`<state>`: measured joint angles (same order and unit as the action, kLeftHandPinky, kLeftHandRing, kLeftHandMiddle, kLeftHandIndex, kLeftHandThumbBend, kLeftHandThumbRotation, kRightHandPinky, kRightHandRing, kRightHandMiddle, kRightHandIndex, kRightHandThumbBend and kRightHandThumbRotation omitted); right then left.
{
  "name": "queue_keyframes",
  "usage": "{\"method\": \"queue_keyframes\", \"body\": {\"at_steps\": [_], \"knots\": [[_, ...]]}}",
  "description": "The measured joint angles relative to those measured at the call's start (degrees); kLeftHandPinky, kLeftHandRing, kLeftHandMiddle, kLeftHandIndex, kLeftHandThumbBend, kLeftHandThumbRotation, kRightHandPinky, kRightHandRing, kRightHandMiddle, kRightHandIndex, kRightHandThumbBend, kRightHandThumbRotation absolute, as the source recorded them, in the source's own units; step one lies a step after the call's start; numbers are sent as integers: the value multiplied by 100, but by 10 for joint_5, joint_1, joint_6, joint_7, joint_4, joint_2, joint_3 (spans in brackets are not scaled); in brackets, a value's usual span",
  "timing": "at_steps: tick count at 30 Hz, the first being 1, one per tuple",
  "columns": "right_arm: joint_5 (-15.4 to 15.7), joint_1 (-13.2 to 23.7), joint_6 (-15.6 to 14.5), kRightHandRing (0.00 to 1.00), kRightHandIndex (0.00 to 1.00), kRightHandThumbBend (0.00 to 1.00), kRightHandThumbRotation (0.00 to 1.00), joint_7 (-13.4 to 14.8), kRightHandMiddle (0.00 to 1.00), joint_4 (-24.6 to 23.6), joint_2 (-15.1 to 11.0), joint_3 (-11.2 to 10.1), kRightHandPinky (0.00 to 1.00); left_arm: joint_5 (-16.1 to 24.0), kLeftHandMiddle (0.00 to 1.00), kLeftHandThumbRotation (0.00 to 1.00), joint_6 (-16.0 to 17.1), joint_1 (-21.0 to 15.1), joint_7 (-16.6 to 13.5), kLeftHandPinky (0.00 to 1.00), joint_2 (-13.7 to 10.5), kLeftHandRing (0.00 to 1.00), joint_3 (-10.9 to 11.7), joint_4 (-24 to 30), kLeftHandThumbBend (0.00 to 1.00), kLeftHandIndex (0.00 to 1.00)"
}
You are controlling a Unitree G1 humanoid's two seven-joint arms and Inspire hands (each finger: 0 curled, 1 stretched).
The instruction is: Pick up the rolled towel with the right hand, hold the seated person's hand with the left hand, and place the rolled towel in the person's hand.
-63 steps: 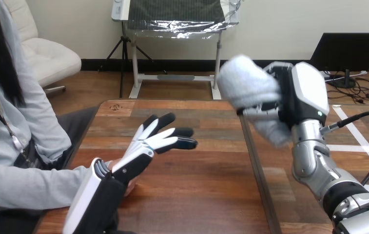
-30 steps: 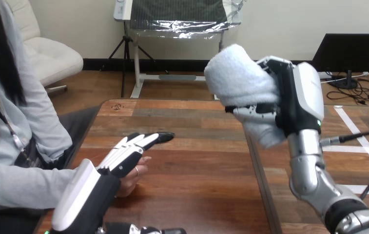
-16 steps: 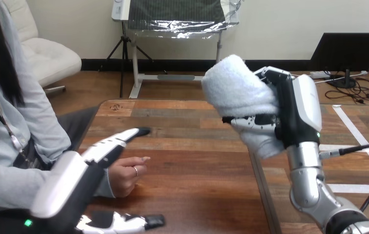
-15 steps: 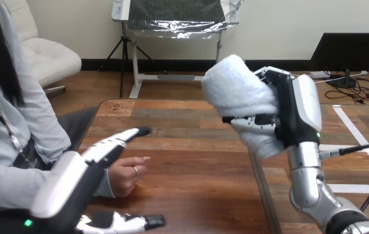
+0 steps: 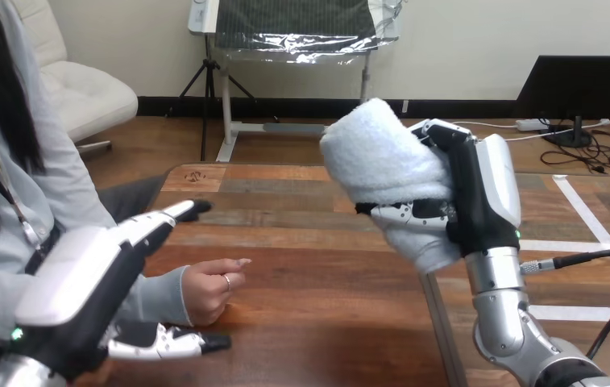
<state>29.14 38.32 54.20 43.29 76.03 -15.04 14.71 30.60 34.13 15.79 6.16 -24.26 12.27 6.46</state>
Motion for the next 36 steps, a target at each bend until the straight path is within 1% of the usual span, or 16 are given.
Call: {"method": "queue_keyframes", "body": {"at_steps": [5,9,14,20,28,36], "knots": [[0,-2,14,20,20,71,0,-2,23,-1,1,0,18,12,84,40,-13,-14,0,78,-19,84,-1,-3,100,85],[3,-4,20,20,20,71,0,0,23,-6,0,0,17,15,84,39,-21,-27,1,77,-35,83,-3,-8,100,85],[4,-8,30,20,20,71,0,4,23,-14,-1,0,17,15,84,37,-22,-46,1,77,-56,83,-6,-27,100,85],[5,-14,42,20,20,70,0,4,23,-19,-2,0,17,15,84,37,-32,-71,11,78,-80,84,-10,-50,100,86],[10,-23,49,19,20,68,0,10,24,-22,-5,0,16,16,83,34,-42,-103,18,77,-110,84,-24,-87,100,85],[10,-37,63,19,20,66,0,10,24,-30,-7,0,16,18,83,34,-45,-136,21,77,-132,83,-44,-133,100,85]]}}
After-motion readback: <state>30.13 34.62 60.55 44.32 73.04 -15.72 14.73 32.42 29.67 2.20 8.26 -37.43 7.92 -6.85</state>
